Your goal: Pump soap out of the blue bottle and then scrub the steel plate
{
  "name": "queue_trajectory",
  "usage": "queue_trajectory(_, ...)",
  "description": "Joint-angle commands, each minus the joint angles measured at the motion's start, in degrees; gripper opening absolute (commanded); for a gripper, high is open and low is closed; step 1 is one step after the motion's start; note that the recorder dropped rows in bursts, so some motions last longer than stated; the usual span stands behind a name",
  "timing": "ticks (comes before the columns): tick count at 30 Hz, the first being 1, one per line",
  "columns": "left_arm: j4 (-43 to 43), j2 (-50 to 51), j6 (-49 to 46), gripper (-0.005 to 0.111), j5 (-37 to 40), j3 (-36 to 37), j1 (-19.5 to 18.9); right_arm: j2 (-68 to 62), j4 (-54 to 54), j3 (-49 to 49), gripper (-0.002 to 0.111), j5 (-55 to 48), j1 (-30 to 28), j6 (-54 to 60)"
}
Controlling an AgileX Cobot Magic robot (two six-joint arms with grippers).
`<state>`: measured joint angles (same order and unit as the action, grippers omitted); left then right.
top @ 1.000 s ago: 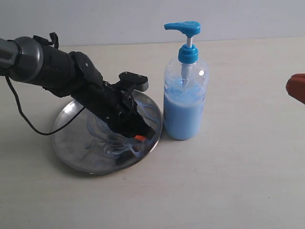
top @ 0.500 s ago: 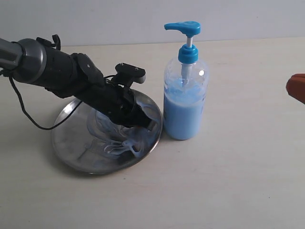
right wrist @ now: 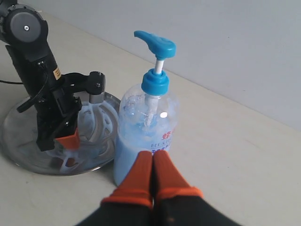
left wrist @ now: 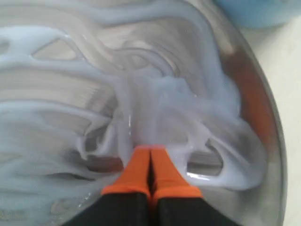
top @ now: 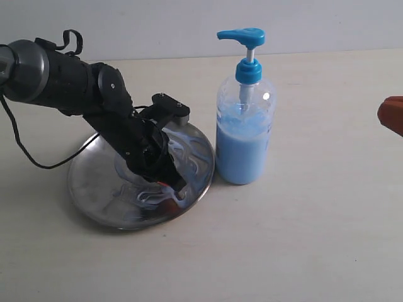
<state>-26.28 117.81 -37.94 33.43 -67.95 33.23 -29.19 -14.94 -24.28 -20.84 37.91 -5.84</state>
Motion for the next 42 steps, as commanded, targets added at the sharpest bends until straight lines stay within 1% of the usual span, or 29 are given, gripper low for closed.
queue_trajectory(1,1.0,-0.2,0.9,0.000,2.5,0.5,0.0,0.4,0.0,0.4,0.000,1.0,0.1,-0.3)
queue_trajectory(5,-3.0,-0.2,0.6,0.000,2.0,0.5,0.0,0.4,0.0,0.4,0.000,1.0,0.1,-0.4)
queue_trajectory(10,-7.8,-0.2,-1.0,0.000,-0.6,0.5,0.0,0.4,1.0,0.4,0.000,1.2,0.1,-0.4)
queue_trajectory(15,-13.0,-0.2,-2.0,0.000,-5.7,0.5,0.0,0.4,1.0,0.4,0.000,1.2,0.1,-0.4)
queue_trajectory(17,-14.0,-0.2,-2.1,0.000,-8.7,0.5,0.0,0.4,1.0,0.4,0.000,1.2,0.1,-0.4)
queue_trajectory(20,-14.0,0.5,-2.5,0.000,-10.9,0.5,0.0,0.4,1.0,0.4,0.000,1.2,0.1,-0.4)
queue_trajectory(23,-14.6,1.8,-3.9,0.000,-8.7,0.5,0.0,0.4,1.0,0.4,0.000,1.2,0.1,-0.2)
queue_trajectory(26,-15.0,2.0,-5.3,0.000,-2.1,0.1,0.0,0.4,1.0,0.4,0.000,1.2,0.1,-0.2)
queue_trajectory(32,-14.9,2.0,-6.9,0.000,7.0,-2.2,0.0,0.4,1.0,0.4,0.000,1.2,0.1,-0.2)
queue_trajectory(34,-12.2,2.0,-6.2,0.000,8.8,-2.9,0.0,0.4,1.3,0.4,0.000,1.2,0.1,-0.2)
queue_trajectory(40,3.0,1.9,5.4,0.000,7.6,-2.9,0.0,0.4,1.4,0.4,0.000,1.3,0.1,-0.2)
queue_trajectory(42,6.4,1.9,9.0,0.000,6.5,-2.9,0.0,0.4,1.4,0.4,0.000,1.3,0.1,-0.2)
